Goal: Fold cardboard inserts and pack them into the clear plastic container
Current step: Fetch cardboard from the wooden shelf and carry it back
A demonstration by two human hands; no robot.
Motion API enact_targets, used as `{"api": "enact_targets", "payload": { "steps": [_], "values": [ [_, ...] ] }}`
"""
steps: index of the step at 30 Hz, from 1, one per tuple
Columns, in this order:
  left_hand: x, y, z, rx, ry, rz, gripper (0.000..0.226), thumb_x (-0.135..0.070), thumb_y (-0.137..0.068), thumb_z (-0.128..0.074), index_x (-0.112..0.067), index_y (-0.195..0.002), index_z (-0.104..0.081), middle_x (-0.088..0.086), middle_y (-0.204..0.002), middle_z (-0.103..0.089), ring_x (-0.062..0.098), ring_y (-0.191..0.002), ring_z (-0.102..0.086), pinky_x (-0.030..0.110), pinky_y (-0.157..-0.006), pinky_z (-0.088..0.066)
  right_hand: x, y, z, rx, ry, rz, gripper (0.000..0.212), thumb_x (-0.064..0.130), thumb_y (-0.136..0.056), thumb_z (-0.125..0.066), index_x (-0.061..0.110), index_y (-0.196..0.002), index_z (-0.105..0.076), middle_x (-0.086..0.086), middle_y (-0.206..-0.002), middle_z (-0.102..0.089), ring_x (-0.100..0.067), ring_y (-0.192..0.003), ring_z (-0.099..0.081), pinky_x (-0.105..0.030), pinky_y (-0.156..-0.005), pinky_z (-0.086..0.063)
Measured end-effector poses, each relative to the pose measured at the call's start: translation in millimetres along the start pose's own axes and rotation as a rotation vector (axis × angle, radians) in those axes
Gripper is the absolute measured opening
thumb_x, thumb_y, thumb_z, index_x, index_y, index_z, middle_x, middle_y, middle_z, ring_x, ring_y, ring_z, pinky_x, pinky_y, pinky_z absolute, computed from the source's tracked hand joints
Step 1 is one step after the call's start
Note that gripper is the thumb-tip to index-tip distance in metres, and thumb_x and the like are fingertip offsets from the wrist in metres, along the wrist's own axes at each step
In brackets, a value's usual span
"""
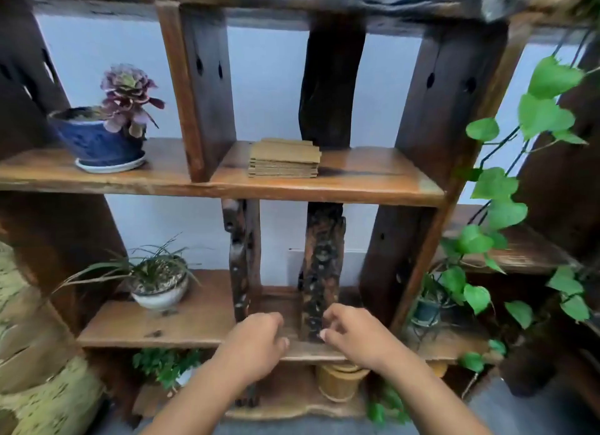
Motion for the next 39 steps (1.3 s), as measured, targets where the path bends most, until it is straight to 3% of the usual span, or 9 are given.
{"api": "enact_targets", "payload": {
  "steps": [8, 12, 15, 18, 22, 26, 30, 34, 39],
  "values": [
    [-26, -81, 129, -0.203, -0.063, -0.11, 0.036, -0.041, -0.088, -0.056, -0.023, -0.119, -0.06, 0.002, -0.109, -0.068, 0.023, -0.1, -0.065, 0.04, -0.087, -0.056, 70, -59, 122, -0.193, -0.075, 0.052, 0.033, 0.039, -0.088, -0.063, 0.024, -0.117, -0.06, 0.008, -0.091, -0.067, -0.011, -0.084, -0.064, -0.028, -0.073, -0.051],
    [-41, -108, 205, -0.416, -0.155, -0.184, 0.03, -0.046, -0.087, -0.054, -0.025, -0.104, -0.067, 0.001, -0.095, -0.071, 0.024, -0.089, -0.067, 0.037, -0.078, -0.056, 109, -94, 173, -0.272, -0.211, 0.071, 0.016, 0.033, -0.088, -0.063, 0.021, -0.098, -0.065, -0.001, -0.088, -0.068, -0.022, -0.086, -0.068, -0.04, -0.078, -0.058],
    [-42, -133, 251, -0.483, -0.143, -0.149, 0.034, -0.047, -0.088, -0.053, -0.02, -0.103, -0.068, 0.004, -0.097, -0.071, 0.023, -0.086, -0.066, 0.037, -0.08, -0.057, 131, -125, 200, -0.317, -0.286, 0.025, 0.022, 0.029, -0.087, -0.062, 0.014, -0.102, -0.065, -0.009, -0.096, -0.07, -0.023, -0.086, -0.069, -0.039, -0.073, -0.061],
    [-37, -164, 279, -0.435, -0.117, -0.086, 0.045, -0.057, -0.09, -0.048, -0.017, -0.104, -0.065, 0.006, -0.104, -0.07, 0.025, -0.093, -0.064, 0.04, -0.085, -0.054, 140, -159, 221, -0.331, -0.3, -0.048, 0.025, 0.03, -0.086, -0.063, 0.013, -0.106, -0.06, -0.009, -0.096, -0.068, -0.025, -0.084, -0.067, -0.039, -0.072, -0.063],
    [-25, -196, 293, -0.431, -0.076, -0.02, 0.056, -0.063, -0.09, -0.042, -0.014, -0.109, -0.062, 0.009, -0.11, -0.069, 0.021, -0.084, -0.056, 0.034, -0.073, -0.047, 139, -191, 233, -0.247, -0.233, -0.186, 0.026, 0.036, -0.087, -0.063, 0.016, -0.099, -0.049, -0.009, -0.088, -0.059, -0.023, -0.073, -0.061, -0.031, -0.049, -0.051],
    [-15, -214, 287, -0.175, 0.146, 0.173, 0.074, -0.066, -0.089, -0.042, -0.009, -0.136, -0.044, 0.018, -0.124, -0.059, 0.028, -0.077, -0.065, 0.032, -0.055, -0.056, 130, -218, 232, -0.099, -0.249, -0.353, 0.045, 0.044, -0.084, -0.065, 0.014, -0.114, -0.052, -0.013, -0.101, -0.061, -0.027, -0.086, -0.066, -0.038, -0.06, -0.062],
    [-17, -222, 277, -0.013, 0.176, 0.346, 0.078, -0.065, -0.088, -0.043, -0.01, -0.143, -0.033, 0.024, -0.124, -0.055, 0.038, -0.083, -0.071, 0.043, -0.069, -0.063, 131, -236, 224, -0.004, -0.265, -0.46, 0.064, 0.045, -0.082, -0.067, 0.007, -0.128, -0.047, -0.018, -0.101, -0.055, -0.032, -0.092, -0.068, -0.042, -0.066, -0.064],
    [-26, -234, 274, 0.046, 0.19, 0.402, 0.064, -0.051, -0.093, -0.048, -0.004, -0.136, -0.038, 0.025, -0.114, -0.061, 0.036, -0.087, -0.073, 0.043, -0.075, -0.063, 135, -248, 216, -0.002, -0.325, -0.495, 0.058, 0.043, -0.084, -0.065, 0.009, -0.125, -0.041, -0.019, -0.107, -0.051, -0.034, -0.094, -0.064, -0.041, -0.068, -0.063],
    [-22, -239, 271, 0.132, 0.316, 0.5, 0.066, -0.044, -0.092, -0.058, 0.0, -0.136, -0.038, 0.022, -0.125, -0.054, 0.034, -0.099, -0.067, 0.041, -0.088, -0.06, 128, -249, 209, 0.016, -0.491, -0.567, 0.05, 0.03, -0.083, -0.073, 0.011, -0.122, -0.048, -0.011, -0.109, -0.059, -0.025, -0.092, -0.062, -0.037, -0.063, -0.057]
  ]
}}
Point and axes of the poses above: each hand's wrist, its own y-axis away from the middle knuckle, its own z-axis out of the back of the hand, x = y × z, the point moved 2 cm from there along -y, towards the middle knuckle
